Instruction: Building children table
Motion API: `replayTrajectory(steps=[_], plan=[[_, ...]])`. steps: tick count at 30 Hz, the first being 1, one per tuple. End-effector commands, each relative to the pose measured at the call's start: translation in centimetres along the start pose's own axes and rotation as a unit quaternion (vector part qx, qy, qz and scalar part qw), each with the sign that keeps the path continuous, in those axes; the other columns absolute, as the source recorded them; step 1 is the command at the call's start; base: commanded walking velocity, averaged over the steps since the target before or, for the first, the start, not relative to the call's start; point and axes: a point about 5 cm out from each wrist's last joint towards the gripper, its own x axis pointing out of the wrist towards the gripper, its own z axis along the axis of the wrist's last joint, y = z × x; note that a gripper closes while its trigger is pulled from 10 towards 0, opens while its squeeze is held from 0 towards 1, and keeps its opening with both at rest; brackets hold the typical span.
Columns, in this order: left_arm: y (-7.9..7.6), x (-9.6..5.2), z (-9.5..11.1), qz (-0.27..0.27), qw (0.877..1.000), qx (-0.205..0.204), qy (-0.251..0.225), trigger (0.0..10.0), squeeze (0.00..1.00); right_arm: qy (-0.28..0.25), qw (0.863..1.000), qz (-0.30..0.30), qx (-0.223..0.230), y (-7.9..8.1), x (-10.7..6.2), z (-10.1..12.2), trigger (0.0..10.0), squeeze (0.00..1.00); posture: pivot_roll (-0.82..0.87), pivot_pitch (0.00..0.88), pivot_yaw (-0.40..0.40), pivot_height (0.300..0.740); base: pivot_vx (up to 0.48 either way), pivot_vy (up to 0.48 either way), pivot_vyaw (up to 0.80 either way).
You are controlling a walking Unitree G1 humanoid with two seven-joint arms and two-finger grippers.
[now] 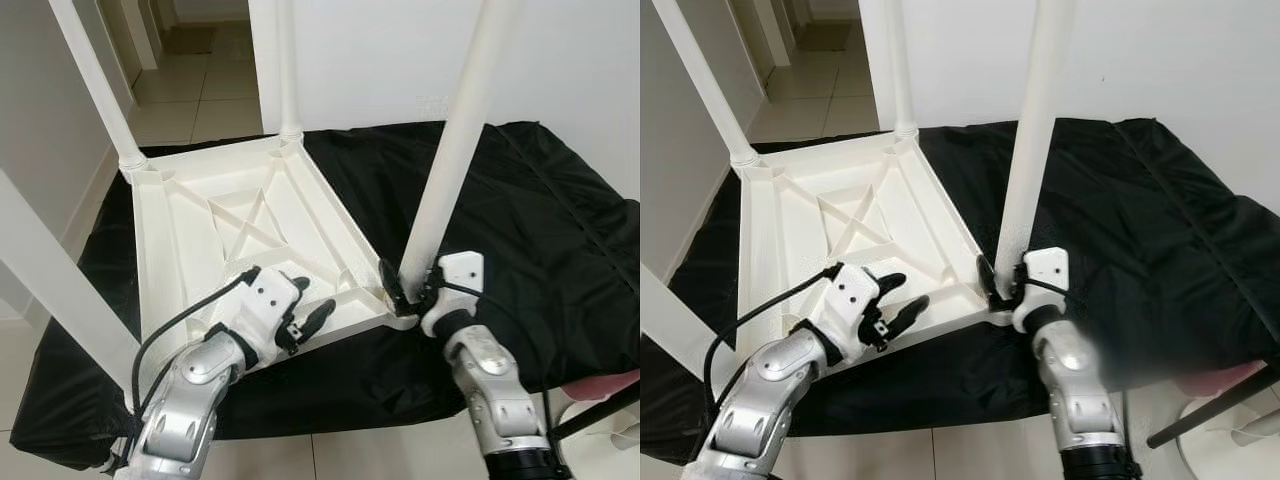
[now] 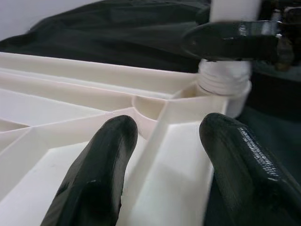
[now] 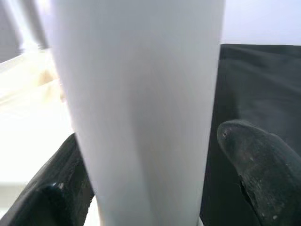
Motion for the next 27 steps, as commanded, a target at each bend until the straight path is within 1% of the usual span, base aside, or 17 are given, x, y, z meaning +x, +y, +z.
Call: replayTrajectory(steps=[1,4,5,6,7,9,10,11,14,16,18,20,22,23,25,26,27], plan=[[-0.5,-0.2,0.0,-0.025,1.0,-0.008,0.004,10.0,0.0,-0.004,0.999,0.035,-0.001,-0.1,0.2,0.1,10.0,0.0,-0.02,0.033,0.036,0.74,0.0,0.0,0.0],[-0.5,-0.2,0.0,-0.025,1.0,-0.008,0.004,10.0,0.0,-0.004,0.999,0.035,-0.001,-0.1,0.2,0.1,10.0,0.0,-0.02,0.033,0.036,0.74,0.0,0.0,0.0],[-0.7,-0.3,0.0,-0.032,0.999,-0.01,0.005,10.0,0.0,0.0,0.999,0.054,-0.009,-0.6,0.4,0.1,10.0,0.0,-0.02,0.033,0.037,0.74,0.0,0.0,0.0],[-0.7,-0.3,0.0,-0.032,0.999,-0.01,0.005,10.0,0.0,0.0,0.999,0.054,-0.009,-0.6,0.4,0.1,10.0,0.0,-0.02,0.033,0.037,0.74,0.0,0.0,0.0],[-0.9,-0.3,0.0,-0.038,0.999,-0.01,0.005,10.0,0.0,0.004,0.996,0.081,-0.022,-0.7,0.7,0.1,10.0,0.0,-0.02,0.032,0.037,0.74,0.0,0.0,0.0],[-0.9,-0.3,0.0,-0.038,0.999,-0.01,0.005,10.0,0.0,0.004,0.996,0.081,-0.022,-0.7,0.7,0.1,10.0,0.0,-0.02,0.032,0.037,0.74,0.0,0.0,0.0],[-1.1,-0.3,-0.1,-0.042,0.999,-0.009,0.007,10.0,0.0,0.009,0.995,0.101,-0.023,-0.9,0.9,0.1,10.0,0.0,-0.02,0.031,0.036,0.74,0.0,0.0,0.0],[-1.3,-0.3,-0.1,-0.044,0.999,-0.006,0.008,10.0,0.0,0.016,0.992,0.12,-0.034,-0.9,1.2,0.0,10.0,0.0,-0.02,0.03,0.033,0.74,0.0,0.0,0.0],[-1.4,-0.2,-0.1,-0.045,0.999,-0.007,0.007,10.0,0.0,0.02,0.99,0.134,-0.038,-0.9,1.4,-0.2,10.0,0.0,-0.02,0.026,0.032,0.74,0.0,0.0,0.0],[-1.6,0.1,0.0,-0.049,0.999,-0.007,0.003,10.0,0.0,0.032,0.985,0.16,-0.057,-0.7,1.7,-0.6,10.0,0.0,-0.02,0.016,0.028,0.74,0.0,0.0,0.0],[-1.6,0.1,0.0,-0.049,0.999,-0.007,0.003,10.0,0.0,0.032,0.985,0.16,-0.057,-0.7,1.7,-0.6,10.0,0.0,-0.02,0.016,0.028,0.74,0.0,0.0,0.0],[-1.8,0.4,0.1,-0.058,0.998,-0.007,-0.002,10.0,0.0,0.038,0.979,0.188,-0.069,-0.6,1.8,-0.9,10.0,0.0,-0.03,0.0,0.034,0.74,0.0,0.0,0.0],[-1.9,0.4,0.2,-0.062,0.998,-0.008,-0.002,10.0,0.0,0.039,0.977,0.198,-0.071,-0.5,1.8,-1.0,10.0,0.0,-0.03,0.0,0.034,0.74,0.0,0.0,0.0],[-2.1,0.5,0.3,-0.069,0.998,-0.004,-0.002,10.0,0.0,0.039,0.976,0.204,-0.069,-0.5,1.8,-1.1,4.2,0.0,-0.03,0.0,0.035,0.74,0.0,0.0,0.0],[-2.1,0.5,0.3,-0.069,0.998,-0.004,-0.002,10.0,0.0,0.039,0.976,0.204,-0.069,-0.5,1.8,-1.1,4.2,0.0,-0.03,0.0,0.035,0.74,0.0,0.0,0.0],[-2.1,0.6,0.3,-0.073,0.997,-0.003,-0.002,10.0,0.0,0.039,0.975,0.208,-0.068,-0.5,1.9,-1.3,0.0,0.0,-0.03,0.0,0.037,0.74,0.0,0.0,0.0],[-2.1,0.7,0.2,-0.075,0.997,0.002,0.002,10.0,0.0,0.04,0.975,0.21,-0.065,-0.6,1.9,-1.5,0.0,0.0,-0.03,0.0,0.041,0.74,0.0,0.0,0.0]])
